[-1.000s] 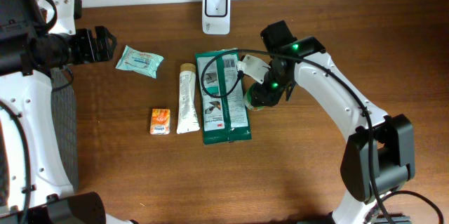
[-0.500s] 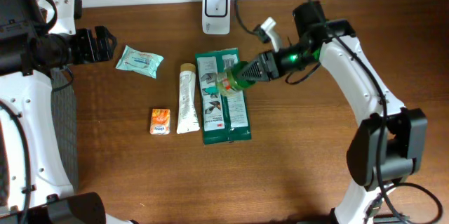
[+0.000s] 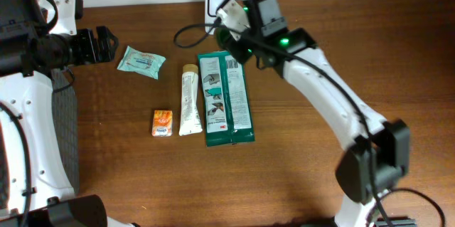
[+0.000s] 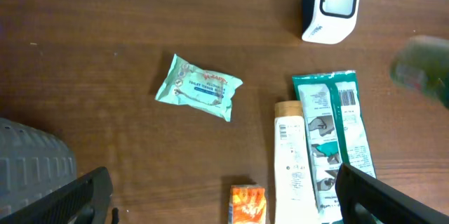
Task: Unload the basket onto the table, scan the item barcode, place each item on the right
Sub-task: 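Lift the jar and hold it under the white scanner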
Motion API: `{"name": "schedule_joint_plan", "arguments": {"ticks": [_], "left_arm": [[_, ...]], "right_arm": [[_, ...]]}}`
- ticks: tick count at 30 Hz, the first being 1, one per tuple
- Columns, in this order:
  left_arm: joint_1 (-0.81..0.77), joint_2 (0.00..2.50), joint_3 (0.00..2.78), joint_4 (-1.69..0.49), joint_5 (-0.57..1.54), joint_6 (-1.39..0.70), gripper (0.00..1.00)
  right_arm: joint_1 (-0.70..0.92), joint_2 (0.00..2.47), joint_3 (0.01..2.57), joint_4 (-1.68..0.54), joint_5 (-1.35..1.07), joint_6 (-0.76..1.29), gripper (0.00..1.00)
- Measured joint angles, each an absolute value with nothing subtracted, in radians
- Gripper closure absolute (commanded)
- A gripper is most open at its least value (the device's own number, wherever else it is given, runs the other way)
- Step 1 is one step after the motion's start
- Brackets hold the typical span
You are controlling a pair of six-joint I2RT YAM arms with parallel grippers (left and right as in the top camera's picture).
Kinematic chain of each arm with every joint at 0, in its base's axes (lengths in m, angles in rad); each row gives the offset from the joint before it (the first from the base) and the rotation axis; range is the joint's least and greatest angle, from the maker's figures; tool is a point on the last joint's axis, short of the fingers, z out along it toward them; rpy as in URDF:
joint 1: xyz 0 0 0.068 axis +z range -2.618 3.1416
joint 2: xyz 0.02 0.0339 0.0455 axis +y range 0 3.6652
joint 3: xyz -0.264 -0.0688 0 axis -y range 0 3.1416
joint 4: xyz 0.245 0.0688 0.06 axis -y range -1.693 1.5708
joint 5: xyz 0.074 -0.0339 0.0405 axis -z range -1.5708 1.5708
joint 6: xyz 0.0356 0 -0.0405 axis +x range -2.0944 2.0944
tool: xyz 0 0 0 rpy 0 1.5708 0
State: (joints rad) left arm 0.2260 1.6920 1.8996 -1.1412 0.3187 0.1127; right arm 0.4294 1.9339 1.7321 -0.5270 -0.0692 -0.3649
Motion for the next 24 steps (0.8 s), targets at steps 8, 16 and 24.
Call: {"name": "schedule_joint_plan", "arguments": {"ticks": [8, 16, 24], "left_arm": [[0.226, 1.692, 1.900, -1.142, 0.319, 0.113, 0.01], [0.226, 1.692, 1.900, -1.141, 0.319, 0.113, 0.01], [0.226, 1.692, 1.900, -1.140, 0.319, 0.113, 0.01]], "right_arm": [[0.422, 2.220, 1.732, 0.281, 0.142, -1.143, 0.64], [0.385, 2.385, 1.732, 0.504, 0.153, -1.554, 0.64], [0.414, 2.370, 1.731, 0.472, 0.160, -1.467, 0.64]]}}
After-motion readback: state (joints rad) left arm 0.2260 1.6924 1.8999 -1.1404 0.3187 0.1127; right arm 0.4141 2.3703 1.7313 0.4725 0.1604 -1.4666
